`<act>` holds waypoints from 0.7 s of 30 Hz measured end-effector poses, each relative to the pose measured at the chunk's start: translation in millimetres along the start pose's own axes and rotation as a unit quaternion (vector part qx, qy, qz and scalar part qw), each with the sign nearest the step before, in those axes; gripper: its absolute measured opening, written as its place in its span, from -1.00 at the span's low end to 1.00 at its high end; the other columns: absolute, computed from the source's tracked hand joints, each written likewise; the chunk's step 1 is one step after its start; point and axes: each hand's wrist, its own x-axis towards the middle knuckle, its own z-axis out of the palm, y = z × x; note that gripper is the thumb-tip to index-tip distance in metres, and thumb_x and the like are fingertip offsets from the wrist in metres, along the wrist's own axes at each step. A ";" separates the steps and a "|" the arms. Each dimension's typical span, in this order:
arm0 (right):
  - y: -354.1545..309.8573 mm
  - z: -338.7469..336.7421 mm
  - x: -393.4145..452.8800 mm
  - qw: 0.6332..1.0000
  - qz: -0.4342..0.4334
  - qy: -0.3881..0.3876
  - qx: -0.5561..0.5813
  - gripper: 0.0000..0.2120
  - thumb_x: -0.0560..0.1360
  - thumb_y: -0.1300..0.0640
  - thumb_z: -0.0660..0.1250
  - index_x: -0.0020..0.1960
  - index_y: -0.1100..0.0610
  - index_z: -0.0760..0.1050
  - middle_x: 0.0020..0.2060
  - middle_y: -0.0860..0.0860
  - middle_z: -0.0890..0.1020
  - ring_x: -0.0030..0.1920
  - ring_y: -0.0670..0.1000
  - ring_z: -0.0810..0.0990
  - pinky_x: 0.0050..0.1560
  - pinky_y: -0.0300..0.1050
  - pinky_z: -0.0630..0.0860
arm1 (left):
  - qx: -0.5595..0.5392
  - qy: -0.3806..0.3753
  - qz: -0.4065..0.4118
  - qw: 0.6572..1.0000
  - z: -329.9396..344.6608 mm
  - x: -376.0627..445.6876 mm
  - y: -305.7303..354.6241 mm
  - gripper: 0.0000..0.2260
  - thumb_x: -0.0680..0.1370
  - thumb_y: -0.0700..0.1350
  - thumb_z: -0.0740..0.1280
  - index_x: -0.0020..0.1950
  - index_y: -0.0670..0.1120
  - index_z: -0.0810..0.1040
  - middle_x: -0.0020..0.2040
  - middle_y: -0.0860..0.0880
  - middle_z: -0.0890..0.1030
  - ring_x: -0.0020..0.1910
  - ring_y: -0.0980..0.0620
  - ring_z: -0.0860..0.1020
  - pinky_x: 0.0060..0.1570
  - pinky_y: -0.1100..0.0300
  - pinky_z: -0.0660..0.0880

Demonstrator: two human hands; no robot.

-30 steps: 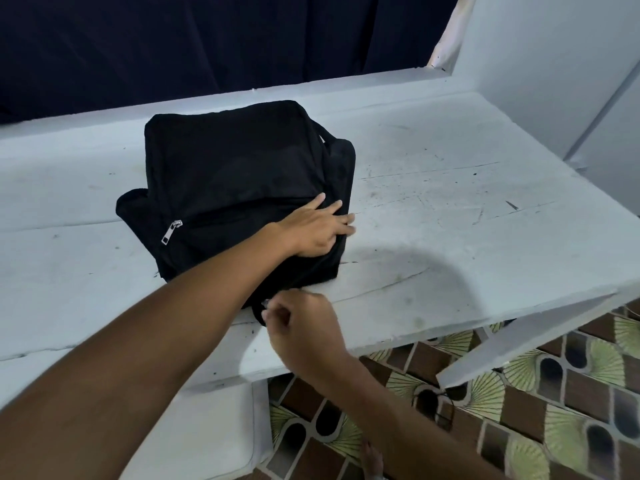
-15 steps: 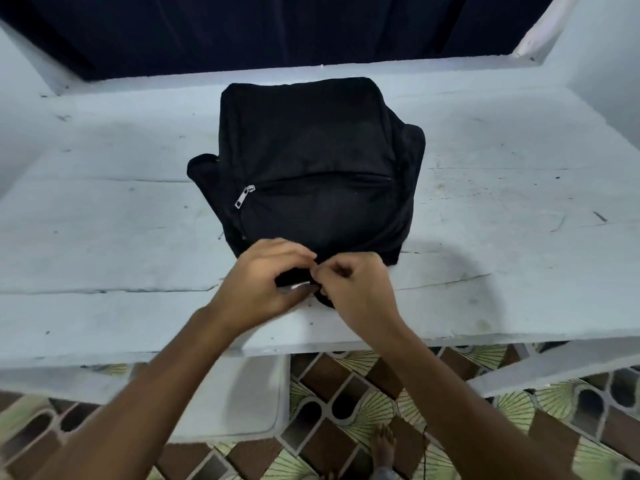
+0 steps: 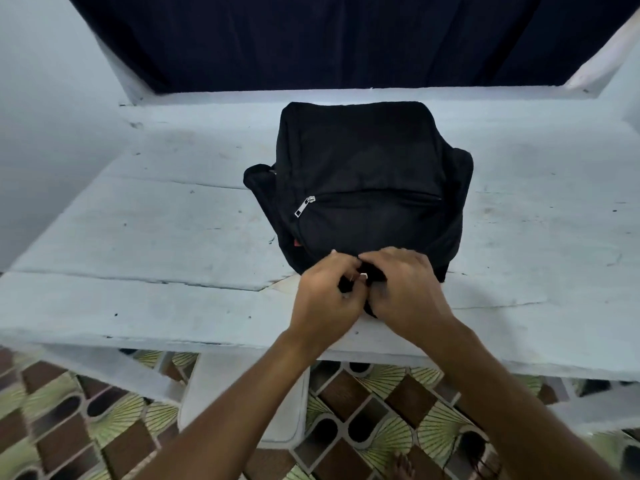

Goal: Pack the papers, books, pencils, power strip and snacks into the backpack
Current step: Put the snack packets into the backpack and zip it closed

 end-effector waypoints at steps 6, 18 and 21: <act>4.0 2.1 -0.8 0.998 -0.003 0.027 -0.050 -0.98 0.34 0.16 0.42 -0.23 0.07 0.61 -0.34 -0.03 0.63 -0.28 0.05 0.59 -0.11 0.00 0.45 | 0.027 0.003 0.037 0.999 -7.6 -7.5 -1.1 -0.88 0.48 -0.24 0.38 -0.24 -0.24 0.56 -0.16 -0.10 0.61 -0.05 -0.04 0.59 0.12 -0.05 0.53; 10.1 1.7 -4.4 0.999 0.006 0.040 -0.019 -0.86 0.29 0.26 0.53 -0.27 0.09 0.59 -0.39 -0.06 0.61 -0.33 0.02 0.57 -0.15 -0.05 0.47 | 0.032 0.110 -0.170 0.979 -76.5 5.6 -49.0 -0.90 0.39 -0.20 0.47 -0.30 -0.08 0.59 -0.09 0.03 0.56 -0.01 0.01 0.56 0.07 0.17 0.46; 2.5 8.8 -2.1 0.996 0.020 0.060 -0.066 -0.81 0.17 0.30 0.53 -0.31 0.12 0.56 -0.44 -0.02 0.56 -0.41 0.06 0.53 -0.23 -0.07 0.42 | 0.019 0.049 -0.180 0.982 -86.4 9.4 -53.2 -0.79 0.40 -0.29 0.51 -0.31 -0.02 0.57 -0.17 0.06 0.58 -0.11 0.11 0.57 -0.01 0.32 0.44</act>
